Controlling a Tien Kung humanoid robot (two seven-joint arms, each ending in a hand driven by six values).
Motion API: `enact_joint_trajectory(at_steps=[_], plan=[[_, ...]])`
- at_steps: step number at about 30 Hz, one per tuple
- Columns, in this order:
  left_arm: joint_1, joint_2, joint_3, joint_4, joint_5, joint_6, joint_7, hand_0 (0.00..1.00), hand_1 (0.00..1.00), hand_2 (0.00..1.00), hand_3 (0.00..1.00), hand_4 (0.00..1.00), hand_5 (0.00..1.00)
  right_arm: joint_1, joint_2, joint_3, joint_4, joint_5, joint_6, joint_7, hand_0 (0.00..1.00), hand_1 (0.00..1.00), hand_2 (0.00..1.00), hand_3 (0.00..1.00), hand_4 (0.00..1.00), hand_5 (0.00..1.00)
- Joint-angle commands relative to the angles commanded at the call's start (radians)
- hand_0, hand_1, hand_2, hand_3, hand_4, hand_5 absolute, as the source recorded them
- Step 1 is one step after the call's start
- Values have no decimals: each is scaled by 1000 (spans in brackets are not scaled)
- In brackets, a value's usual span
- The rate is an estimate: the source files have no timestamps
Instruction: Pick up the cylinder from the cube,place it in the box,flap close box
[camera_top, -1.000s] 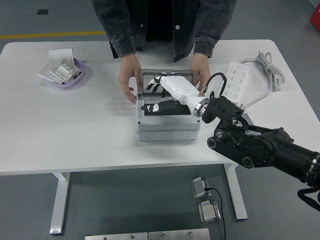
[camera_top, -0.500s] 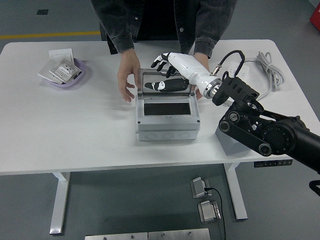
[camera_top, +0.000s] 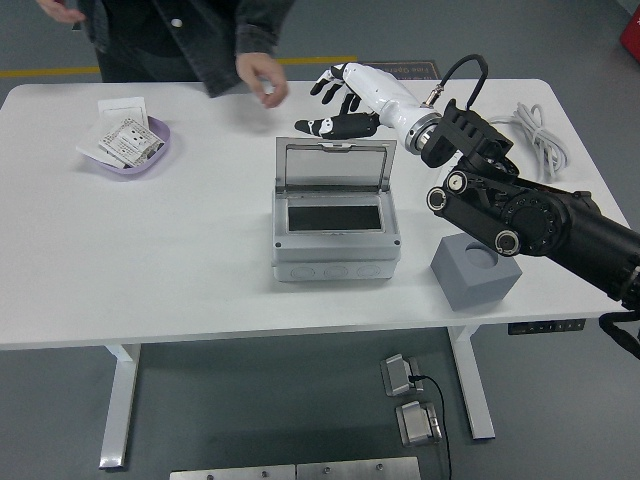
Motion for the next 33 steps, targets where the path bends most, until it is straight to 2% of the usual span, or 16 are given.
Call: enact_joint_trajectory(at_steps=[5, 13, 18, 24, 33], plan=[[-4, -2, -2, -1, 10, 0, 0, 627, 648, 612, 628, 653, 184, -12, 11, -28, -82, 37, -12, 22, 490, 456, 607, 652, 910, 578], [-5, -5, -1, -1, 12, 0, 0, 626, 648, 612, 628, 653, 183, -37, -9, -26, -57, 22, -25, 31, 517, 456, 608, 651, 916, 588], [-5, -5, -23, -4, 32, 1, 0, 626, 649, 611, 628, 652, 183, -62, -29, -24, -4, -11, -29, 21, 517, 458, 608, 650, 917, 593], [-4, -4, -53, -9, 58, 1, -1, 626, 649, 611, 628, 652, 184, -97, -63, -19, 91, -60, -35, 2, 518, 457, 607, 649, 916, 594], [0, -6, -54, -8, 57, 1, -1, 627, 649, 611, 628, 652, 184, -142, -117, 6, 243, -160, -30, -48, 516, 448, 608, 651, 904, 606]])
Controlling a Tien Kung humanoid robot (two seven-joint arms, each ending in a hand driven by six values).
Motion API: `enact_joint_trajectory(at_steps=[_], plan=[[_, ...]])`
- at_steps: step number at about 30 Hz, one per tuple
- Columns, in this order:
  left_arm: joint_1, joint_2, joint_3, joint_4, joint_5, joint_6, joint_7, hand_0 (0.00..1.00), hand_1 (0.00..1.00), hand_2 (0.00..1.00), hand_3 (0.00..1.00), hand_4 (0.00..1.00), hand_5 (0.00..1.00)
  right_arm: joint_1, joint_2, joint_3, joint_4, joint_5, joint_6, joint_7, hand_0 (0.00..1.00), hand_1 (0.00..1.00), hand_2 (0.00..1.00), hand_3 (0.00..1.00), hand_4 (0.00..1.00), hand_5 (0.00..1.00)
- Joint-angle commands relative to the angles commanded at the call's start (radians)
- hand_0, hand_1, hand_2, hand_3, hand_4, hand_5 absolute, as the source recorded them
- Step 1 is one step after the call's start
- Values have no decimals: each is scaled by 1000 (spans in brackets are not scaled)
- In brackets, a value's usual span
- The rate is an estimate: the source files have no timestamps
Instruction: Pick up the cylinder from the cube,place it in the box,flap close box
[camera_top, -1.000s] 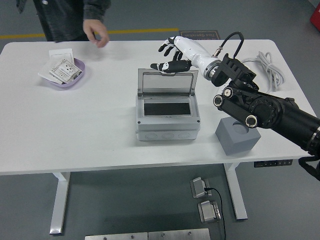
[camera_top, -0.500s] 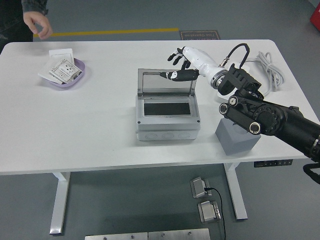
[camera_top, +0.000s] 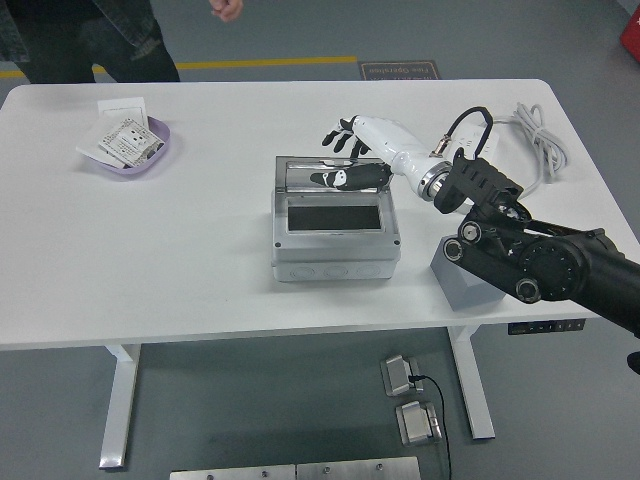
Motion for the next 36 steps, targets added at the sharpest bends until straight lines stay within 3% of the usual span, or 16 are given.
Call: enact_joint_trajectory(at_steps=[14, 36], plan=[[5, -2, 9, 1, -7, 0, 1, 626, 649, 611, 627, 651, 184, -59, -60, 44, 151, -95, 22, -56, 494, 432, 607, 655, 905, 620], [10, -5, 11, 0, -8, 0, 1, 626, 649, 611, 627, 650, 184, -115, -70, 46, 164, -89, 25, -61, 445, 420, 615, 657, 904, 623]])
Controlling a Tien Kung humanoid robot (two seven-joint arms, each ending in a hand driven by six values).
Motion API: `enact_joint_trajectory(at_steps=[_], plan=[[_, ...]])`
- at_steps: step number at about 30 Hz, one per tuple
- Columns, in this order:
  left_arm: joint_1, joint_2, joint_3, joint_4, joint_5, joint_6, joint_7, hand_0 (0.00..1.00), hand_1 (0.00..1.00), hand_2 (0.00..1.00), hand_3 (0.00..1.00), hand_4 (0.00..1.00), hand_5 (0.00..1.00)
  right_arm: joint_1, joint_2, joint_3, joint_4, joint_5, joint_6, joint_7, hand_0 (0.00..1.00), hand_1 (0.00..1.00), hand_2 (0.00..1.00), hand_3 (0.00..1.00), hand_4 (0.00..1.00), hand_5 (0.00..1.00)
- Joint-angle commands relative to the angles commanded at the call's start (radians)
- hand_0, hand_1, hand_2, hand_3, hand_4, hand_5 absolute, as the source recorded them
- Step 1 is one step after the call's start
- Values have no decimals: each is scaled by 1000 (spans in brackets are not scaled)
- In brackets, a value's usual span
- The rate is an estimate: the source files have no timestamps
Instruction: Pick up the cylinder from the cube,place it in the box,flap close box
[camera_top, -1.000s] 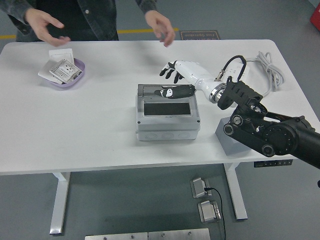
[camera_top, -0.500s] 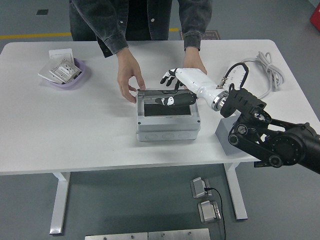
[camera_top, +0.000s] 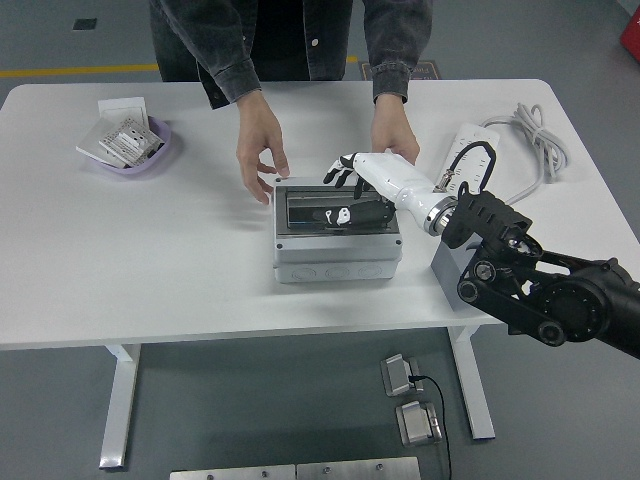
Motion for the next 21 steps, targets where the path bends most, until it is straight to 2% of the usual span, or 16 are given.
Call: enact_joint_trajectory(at_steps=[6, 12, 16, 17, 21], plan=[[0, 1, 14, 2, -11, -1, 0, 626, 649, 611, 627, 650, 184, -34, -21, 78, 12, -36, 24, -13, 442, 416, 614, 659, 904, 630], [2, 4, 16, 6, -16, -1, 0, 626, 649, 610, 626, 649, 183, -140, -50, 237, 49, -132, 61, -29, 433, 390, 613, 660, 906, 637], [7, 3, 20, 10, -24, -3, 1, 626, 649, 610, 626, 649, 183, -220, -55, 353, 84, -141, 49, -11, 433, 390, 613, 660, 906, 637], [8, 2, 20, 10, -25, -3, 1, 626, 648, 610, 626, 648, 184, -242, -53, 388, 94, -128, 42, 0, 383, 380, 599, 650, 910, 649], [11, 2, 9, 12, -20, -3, 1, 626, 648, 610, 626, 648, 184, -326, -45, 513, 119, -48, 12, 62, 383, 380, 599, 650, 910, 649]])
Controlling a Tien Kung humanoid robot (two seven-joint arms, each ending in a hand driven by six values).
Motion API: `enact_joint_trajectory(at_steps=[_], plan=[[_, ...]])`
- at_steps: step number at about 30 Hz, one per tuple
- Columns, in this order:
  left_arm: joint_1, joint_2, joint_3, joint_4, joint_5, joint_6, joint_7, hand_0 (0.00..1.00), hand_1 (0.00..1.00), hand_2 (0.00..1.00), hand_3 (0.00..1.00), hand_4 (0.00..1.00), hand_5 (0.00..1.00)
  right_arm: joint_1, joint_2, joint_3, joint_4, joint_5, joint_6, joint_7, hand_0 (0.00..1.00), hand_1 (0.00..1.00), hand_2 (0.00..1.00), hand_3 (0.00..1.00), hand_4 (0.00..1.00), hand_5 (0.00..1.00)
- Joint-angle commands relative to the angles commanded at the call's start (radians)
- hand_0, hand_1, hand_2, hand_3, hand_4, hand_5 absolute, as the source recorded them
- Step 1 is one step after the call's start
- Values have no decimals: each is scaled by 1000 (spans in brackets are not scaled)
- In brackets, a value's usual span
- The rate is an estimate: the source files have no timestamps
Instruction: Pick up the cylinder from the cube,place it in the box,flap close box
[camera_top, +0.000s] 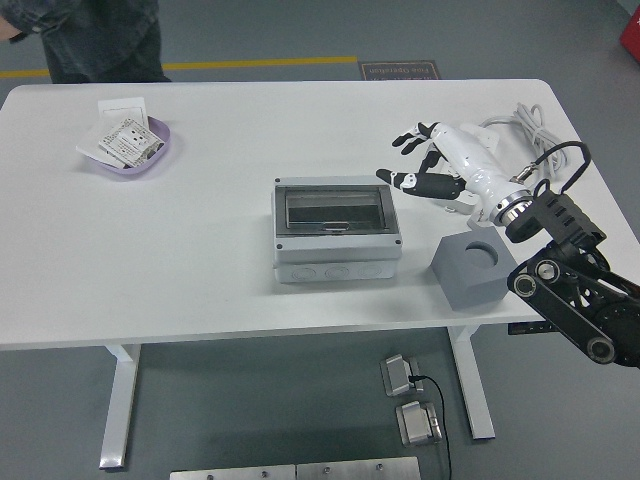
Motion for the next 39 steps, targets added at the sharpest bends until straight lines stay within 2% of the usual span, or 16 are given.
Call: enact_joint_trajectory(at_steps=[3, 6, 7, 8, 12, 15, 19, 20, 25, 26, 31, 32, 37, 38, 39], plan=[[0, 0, -11, 0, 8, 0, 0, 626, 649, 609, 626, 648, 183, -56, 3, 83, 5, 82, -6, 54, 401, 383, 588, 642, 907, 647], [1, -1, -20, -1, 14, 0, 0, 626, 649, 609, 626, 648, 183, -110, 4, 162, 1, 179, 8, 97, 401, 383, 588, 642, 907, 647], [2, -2, -21, -1, 14, 0, 0, 626, 649, 609, 626, 648, 183, -128, 5, 188, -1, 213, 20, 106, 401, 383, 588, 642, 907, 647], [2, -3, -22, -1, 14, 0, 0, 626, 648, 609, 626, 648, 182, -147, 7, 214, -1, 249, 36, 114, 442, 407, 585, 632, 906, 647], [6, -6, -25, 0, 16, 0, 0, 626, 648, 609, 626, 648, 182, -207, 18, 306, 7, 378, 81, 149, 442, 407, 585, 632, 906, 647], [6, -7, -29, 0, 18, 0, 0, 625, 648, 609, 626, 648, 182, -246, 29, 363, 16, 474, 90, 194, 478, 439, 588, 636, 907, 650], [6, -8, -33, -1, 21, 0, 0, 625, 648, 609, 626, 648, 182, -281, 49, 399, 21, 585, 83, 251, 478, 439, 588, 636, 907, 650], [6, -9, -35, -1, 22, 0, 0, 625, 648, 609, 626, 648, 182, -288, 56, 404, 21, 612, 81, 264, 738, 695, 716, 750, 998, 692], [6, -11, -38, -1, 24, 0, 0, 625, 648, 609, 626, 648, 182, -310, 84, 413, 20, 720, 78, 290, 738, 695, 716, 750, 998, 692], [6, -11, -38, -1, 24, 0, 0, 625, 648, 609, 625, 647, 182, -312, 87, 413, 19, 732, 78, 292, 764, 726, 760, 786, 998, 556], [7, -10, -46, -2, 30, 1, 0, 625, 648, 609, 625, 647, 182, -323, 101, 404, 11, 763, 71, 308, 764, 726, 760, 786, 998, 556], [7, -10, -47, -2, 31, 1, 0, 625, 648, 609, 625, 648, 181, -325, 102, 401, 10, 768, 67, 313, 799, 761, 777, 887, 998, 811], [7, -10, -49, -3, 30, 1, 0, 625, 648, 609, 625, 648, 181, -337, 108, 386, 4, 785, 52, 340, 799, 761, 777, 887, 998, 811], [7, -11, -48, -3, 30, 1, 0, 625, 648, 609, 625, 647, 181, -339, 110, 383, 2, 785, 51, 342, 800, 749, 730, 787, 998, 821], [7, -11, -47, -3, 29, 1, 0, 625, 648, 609, 625, 647, 181, -340, 112, 380, 0, 782, 49, 344, 800, 749, 730, 787, 998, 821]])
